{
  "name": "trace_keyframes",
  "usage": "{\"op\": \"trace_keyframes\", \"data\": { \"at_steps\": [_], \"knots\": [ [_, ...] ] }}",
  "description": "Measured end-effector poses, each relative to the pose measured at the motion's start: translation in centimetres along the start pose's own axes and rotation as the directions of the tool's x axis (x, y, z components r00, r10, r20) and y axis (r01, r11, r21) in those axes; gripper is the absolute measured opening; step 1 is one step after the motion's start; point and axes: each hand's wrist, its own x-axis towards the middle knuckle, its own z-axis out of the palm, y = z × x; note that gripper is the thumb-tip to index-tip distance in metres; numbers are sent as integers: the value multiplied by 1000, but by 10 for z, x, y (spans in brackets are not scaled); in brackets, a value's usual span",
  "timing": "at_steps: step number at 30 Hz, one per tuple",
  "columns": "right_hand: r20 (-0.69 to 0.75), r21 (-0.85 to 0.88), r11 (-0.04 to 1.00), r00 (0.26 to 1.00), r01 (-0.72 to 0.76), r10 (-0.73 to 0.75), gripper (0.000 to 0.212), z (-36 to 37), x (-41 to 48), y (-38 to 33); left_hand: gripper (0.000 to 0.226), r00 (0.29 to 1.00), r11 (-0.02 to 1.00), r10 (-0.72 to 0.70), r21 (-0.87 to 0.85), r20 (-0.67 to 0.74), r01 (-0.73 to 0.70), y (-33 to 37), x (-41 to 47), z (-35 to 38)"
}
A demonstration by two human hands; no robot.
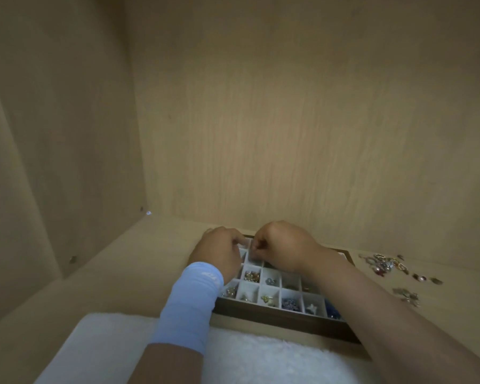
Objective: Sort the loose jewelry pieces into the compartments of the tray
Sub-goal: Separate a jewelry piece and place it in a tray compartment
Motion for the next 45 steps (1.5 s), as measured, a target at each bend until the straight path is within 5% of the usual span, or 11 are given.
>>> {"op": "trace_keyframes", "data": {
  "at_steps": [10,22,33,40,45],
  "knots": [
    [-83,94,996,997,5,3,12,-2,-12,5,27,996,997,71,-13,-46,-71,6,-1,6],
    [-104,254,934,953,-253,286,12,-74,-123,109,22,894,894,445,77,-45,-441,65,-20,33],
    [90,261,885,923,-385,375,24,-77,-162,173,19,867,893,441,-14,233,-450,162,-26,92],
    [223,253,888,916,-384,333,19,-69,-163,175,17,845,834,447,203,294,-513,194,-21,126],
    [233,252,884,912,-393,339,23,-66,-160,180,15,839,832,457,193,295,-521,192,-19,132]
  ]
}}
